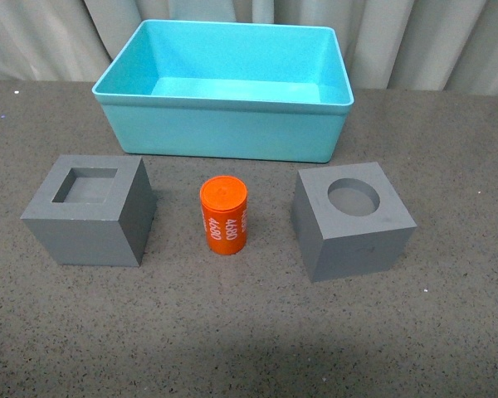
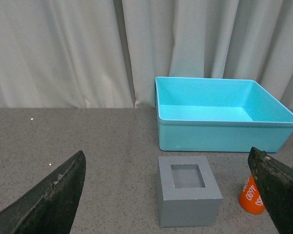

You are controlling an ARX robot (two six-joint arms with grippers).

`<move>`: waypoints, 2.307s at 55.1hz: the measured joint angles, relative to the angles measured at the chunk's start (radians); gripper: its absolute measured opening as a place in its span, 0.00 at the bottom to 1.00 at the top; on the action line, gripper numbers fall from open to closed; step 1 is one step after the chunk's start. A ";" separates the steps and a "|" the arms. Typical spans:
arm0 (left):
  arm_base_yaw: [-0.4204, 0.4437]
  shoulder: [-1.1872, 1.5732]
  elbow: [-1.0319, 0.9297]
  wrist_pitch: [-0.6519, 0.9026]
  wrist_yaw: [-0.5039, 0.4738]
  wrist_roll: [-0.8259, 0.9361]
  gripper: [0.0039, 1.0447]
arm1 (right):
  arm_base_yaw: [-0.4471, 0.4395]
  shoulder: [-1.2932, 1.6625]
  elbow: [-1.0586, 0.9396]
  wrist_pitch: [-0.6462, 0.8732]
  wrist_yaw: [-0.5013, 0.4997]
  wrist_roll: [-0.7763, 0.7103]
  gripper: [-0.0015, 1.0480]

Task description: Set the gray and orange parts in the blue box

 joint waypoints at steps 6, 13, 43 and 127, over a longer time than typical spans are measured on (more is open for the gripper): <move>0.000 0.000 0.000 0.000 0.000 0.000 0.94 | 0.000 0.000 0.000 0.000 0.000 0.000 0.91; 0.000 0.000 0.000 0.000 0.000 0.000 0.94 | 0.000 0.000 0.000 0.000 0.000 0.000 0.91; 0.000 0.000 0.000 0.000 0.000 0.000 0.94 | 0.000 0.000 0.000 0.000 0.000 0.000 0.91; 0.000 0.000 0.000 0.000 0.000 0.000 0.94 | 0.320 1.879 0.926 -0.076 0.009 0.104 0.84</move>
